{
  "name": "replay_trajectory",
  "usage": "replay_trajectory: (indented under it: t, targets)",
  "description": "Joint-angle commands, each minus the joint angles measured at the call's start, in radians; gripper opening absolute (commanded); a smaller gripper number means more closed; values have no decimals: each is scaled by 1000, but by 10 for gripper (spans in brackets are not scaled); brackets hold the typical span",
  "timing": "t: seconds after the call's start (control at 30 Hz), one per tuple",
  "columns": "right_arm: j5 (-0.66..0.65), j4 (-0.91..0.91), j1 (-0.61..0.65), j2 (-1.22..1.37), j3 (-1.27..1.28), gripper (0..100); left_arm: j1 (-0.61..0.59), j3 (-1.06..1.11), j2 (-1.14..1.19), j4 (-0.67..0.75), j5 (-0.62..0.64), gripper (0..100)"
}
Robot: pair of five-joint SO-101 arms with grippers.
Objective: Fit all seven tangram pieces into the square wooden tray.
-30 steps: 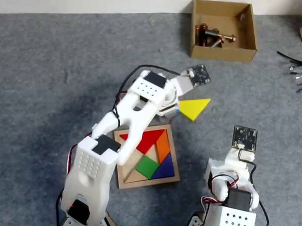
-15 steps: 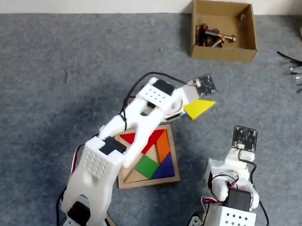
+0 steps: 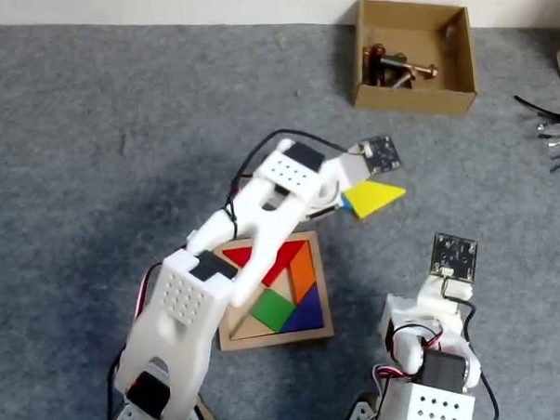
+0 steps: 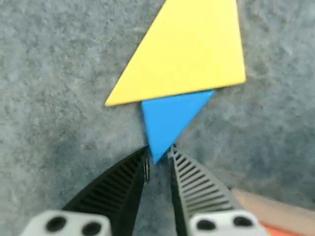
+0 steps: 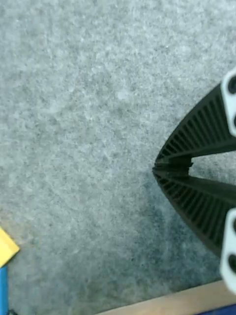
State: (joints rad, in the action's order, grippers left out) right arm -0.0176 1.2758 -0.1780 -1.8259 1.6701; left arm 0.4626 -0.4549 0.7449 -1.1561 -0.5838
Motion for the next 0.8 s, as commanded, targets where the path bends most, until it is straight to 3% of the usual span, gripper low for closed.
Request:
replay_trajectory:
  t: [0.0, 0.4, 0.57, 0.63, 0.77]
  targets:
    - [9, -27, -8, -12, 110, 5, -38, -151, -15, -127, 8, 75]
    - [9, -27, -7, -12, 110, 5, -5, -539, -13, -603, 14, 73]
    - [9, -27, -7, -12, 110, 5, -19, -621, -16, -609, 210, 66]
    - [9, -27, -5, -12, 110, 5, -18, -634, -41, -609, 218, 10]
    - [9, -27, -5, -12, 110, 5, -22, -633, -130, -611, 219, 5]
